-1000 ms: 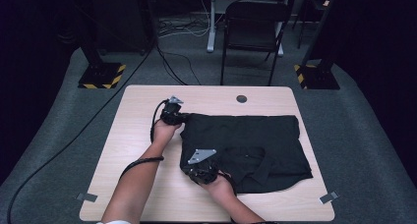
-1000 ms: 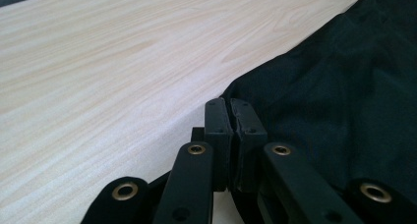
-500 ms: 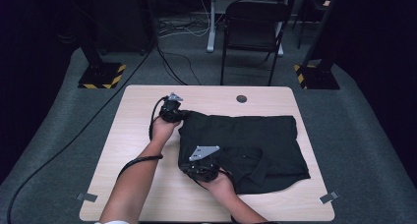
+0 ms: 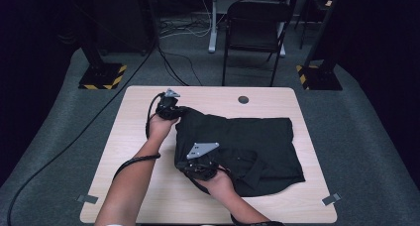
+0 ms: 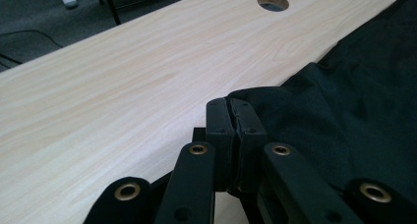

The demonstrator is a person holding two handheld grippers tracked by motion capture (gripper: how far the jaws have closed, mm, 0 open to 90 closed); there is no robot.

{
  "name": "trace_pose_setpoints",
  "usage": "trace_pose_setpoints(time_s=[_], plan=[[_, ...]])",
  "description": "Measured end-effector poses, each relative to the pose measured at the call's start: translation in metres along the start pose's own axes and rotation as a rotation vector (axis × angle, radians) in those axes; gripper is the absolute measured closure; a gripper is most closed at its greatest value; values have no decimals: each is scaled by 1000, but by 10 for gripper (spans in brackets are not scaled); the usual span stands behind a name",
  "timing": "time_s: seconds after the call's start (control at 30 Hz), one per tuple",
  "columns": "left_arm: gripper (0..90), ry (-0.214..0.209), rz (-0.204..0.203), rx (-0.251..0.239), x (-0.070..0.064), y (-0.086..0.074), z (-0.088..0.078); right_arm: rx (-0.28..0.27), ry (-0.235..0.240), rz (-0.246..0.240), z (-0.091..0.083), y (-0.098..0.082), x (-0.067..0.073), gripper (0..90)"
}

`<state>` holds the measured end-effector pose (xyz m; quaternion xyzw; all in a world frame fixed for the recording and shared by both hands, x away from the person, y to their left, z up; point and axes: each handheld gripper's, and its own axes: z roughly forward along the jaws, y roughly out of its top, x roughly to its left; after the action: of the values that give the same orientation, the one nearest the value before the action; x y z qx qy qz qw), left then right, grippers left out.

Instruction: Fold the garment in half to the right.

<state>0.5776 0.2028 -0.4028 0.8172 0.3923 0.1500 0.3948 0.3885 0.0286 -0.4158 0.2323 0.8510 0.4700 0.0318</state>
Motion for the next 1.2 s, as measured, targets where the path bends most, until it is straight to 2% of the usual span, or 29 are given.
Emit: trace_pose_setpoints(time_s=[0.5, 0.6, 0.93, 1.2], plan=[[871, 20, 25, -37, 1, 24, -36, -47, 28, -27, -9, 26, 13, 864], [871, 19, 16, -55, 2, 29, -45, -57, 29, -39, -11, 33, 16, 865], [871, 40, 40, -100, 0, 52, -78, -114, 58, -53, -22, 60, 26, 866], [871, 50, 64, -98, 1, 69, -98, -156, 93, -57, -27, 83, 31, 866]])
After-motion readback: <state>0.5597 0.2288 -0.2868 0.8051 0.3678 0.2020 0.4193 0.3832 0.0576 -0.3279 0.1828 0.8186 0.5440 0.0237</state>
